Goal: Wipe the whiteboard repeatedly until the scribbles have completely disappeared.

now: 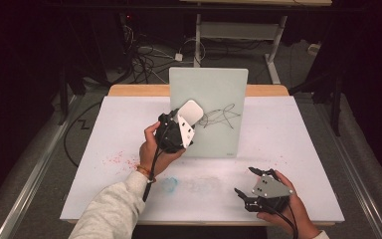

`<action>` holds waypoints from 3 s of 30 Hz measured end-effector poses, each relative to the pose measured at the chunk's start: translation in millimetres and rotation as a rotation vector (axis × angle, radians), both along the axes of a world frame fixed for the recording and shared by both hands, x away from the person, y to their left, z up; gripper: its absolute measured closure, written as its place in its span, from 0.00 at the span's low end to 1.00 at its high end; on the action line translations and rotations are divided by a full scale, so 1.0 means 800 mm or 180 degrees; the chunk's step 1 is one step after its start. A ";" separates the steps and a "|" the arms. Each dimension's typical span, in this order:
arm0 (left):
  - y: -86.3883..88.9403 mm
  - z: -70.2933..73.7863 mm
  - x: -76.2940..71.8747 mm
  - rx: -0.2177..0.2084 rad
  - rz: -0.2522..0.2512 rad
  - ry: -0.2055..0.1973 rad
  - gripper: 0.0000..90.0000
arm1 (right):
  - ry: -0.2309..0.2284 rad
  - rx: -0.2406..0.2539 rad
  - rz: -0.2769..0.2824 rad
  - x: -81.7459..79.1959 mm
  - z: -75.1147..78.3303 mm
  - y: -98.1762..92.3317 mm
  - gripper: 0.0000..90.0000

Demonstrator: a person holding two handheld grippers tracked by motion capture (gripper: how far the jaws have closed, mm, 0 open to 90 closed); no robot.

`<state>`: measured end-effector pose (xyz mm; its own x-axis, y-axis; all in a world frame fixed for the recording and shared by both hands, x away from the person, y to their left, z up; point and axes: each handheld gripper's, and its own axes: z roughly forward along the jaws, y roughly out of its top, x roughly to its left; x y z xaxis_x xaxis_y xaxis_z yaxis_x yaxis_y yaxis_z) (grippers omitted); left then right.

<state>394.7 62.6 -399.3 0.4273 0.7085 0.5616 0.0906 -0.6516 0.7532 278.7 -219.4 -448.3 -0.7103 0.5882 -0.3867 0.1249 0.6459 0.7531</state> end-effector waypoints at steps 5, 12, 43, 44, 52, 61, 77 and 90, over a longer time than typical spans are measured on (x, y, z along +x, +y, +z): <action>-0.014 -0.015 -0.006 0.0075 0.0053 -0.0071 0.32 | 0.0000 0.0032 -0.0048 0.000 0.001 -0.001 0.28; -0.042 -0.053 -0.019 0.0210 -0.0091 0.0023 0.32 | -0.0006 0.0026 -0.0054 0.000 0.001 0.000 0.28; -0.062 -0.073 -0.022 -0.0037 -0.0089 0.0188 0.31 | -0.0034 0.0011 -0.0068 -0.001 0.002 -0.002 0.28; -0.063 -0.076 -0.023 -0.0002 -0.0088 0.0181 0.31 | -0.0051 -0.0005 -0.0072 -0.001 0.002 -0.002 0.28; -0.043 -0.056 -0.018 0.0009 -0.0015 0.0169 0.31 | -0.0072 0.0017 -0.0098 -0.002 0.004 -0.003 0.28; -0.025 -0.013 -0.003 -0.0173 0.0139 0.0018 0.32 | -0.0052 -0.0009 -0.0092 -0.001 0.002 -0.003 0.28; -0.115 -0.055 -0.012 -0.0216 0.0111 -0.0083 0.32 | 0.0007 -0.0005 -0.0071 0.000 -0.002 -0.001 0.28; -0.139 0.002 -0.002 -0.0283 -0.0029 -0.0137 0.32 | 0.0004 -0.0020 -0.0053 -0.001 -0.003 0.001 0.28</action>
